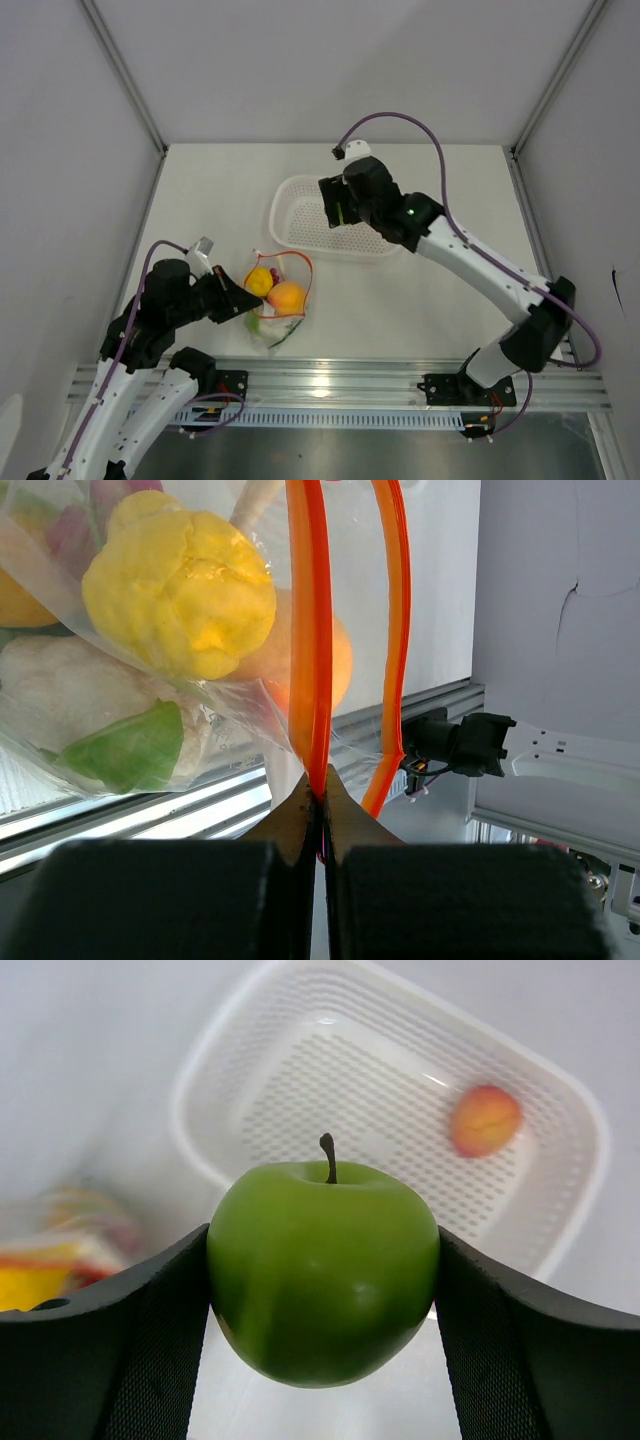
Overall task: Place the food in the zip-top bag and seal the zipper
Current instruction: Pick up the fake fruit from the bin, then place the fake fruit in the zipper food storage bag.
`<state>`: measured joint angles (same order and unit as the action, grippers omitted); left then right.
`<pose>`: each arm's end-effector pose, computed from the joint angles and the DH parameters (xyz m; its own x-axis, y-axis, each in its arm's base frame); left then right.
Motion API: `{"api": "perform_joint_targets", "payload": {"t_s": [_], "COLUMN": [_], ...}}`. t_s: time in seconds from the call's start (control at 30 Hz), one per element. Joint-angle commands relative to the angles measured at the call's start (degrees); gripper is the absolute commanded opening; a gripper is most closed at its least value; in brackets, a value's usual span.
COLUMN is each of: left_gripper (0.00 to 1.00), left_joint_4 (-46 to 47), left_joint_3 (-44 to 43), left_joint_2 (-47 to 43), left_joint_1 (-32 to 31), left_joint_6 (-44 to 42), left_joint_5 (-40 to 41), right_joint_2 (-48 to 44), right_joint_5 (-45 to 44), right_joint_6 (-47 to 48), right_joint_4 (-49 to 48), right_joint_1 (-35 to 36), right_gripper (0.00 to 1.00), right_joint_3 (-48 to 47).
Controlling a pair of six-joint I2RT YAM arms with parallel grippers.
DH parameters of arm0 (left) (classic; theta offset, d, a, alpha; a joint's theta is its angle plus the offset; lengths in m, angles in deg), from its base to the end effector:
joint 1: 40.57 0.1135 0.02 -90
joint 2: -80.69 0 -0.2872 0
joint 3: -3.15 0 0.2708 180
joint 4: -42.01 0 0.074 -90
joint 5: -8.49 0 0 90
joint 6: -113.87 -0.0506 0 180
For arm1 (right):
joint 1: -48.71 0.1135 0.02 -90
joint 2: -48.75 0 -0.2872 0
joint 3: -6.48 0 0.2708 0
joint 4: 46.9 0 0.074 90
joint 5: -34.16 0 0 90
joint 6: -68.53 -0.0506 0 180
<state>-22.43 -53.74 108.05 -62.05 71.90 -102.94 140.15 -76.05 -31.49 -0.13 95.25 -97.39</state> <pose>0.0862 -0.0538 0.3097 -0.8169 -0.4223 -0.3929 0.0185 0.6617 -0.7495 0.2822 0.2724 0.3906 -0.4661 -0.2544 -0.8474 -0.4100 0.9108 -0.0480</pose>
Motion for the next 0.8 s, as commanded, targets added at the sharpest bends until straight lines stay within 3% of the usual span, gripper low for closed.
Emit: {"api": "perform_joint_targets", "payload": {"t_s": [0.0,0.13,0.27,0.77], "left_gripper": [0.01,0.01,0.01,0.01], "left_joint_4": [0.31,0.4,0.31,-0.83], "left_joint_3": [-0.64,-0.9,-1.52,-2.13], "left_joint_2": [-0.37,-0.2,0.33,-0.72], "left_joint_1": [0.12,0.12,0.12,0.12], "left_joint_6": [0.84,1.1,0.66,0.83], "left_joint_5": [-0.8,-0.72,-0.63,-0.54], "right_joint_2": [-8.32,-13.08,-13.62,-2.02], "right_joint_5": [14.02,28.96,33.03,33.84], "right_joint_6": [-0.35,0.26,0.44,-3.07], "right_joint_4": [-5.4,-5.68,-6.64,-8.66], "right_joint_1": [1.62,4.6,9.87,15.95], "right_gripper": [0.47,0.46,0.47,0.58], "right_joint_3": [5.18,7.39,9.33,7.31]}}
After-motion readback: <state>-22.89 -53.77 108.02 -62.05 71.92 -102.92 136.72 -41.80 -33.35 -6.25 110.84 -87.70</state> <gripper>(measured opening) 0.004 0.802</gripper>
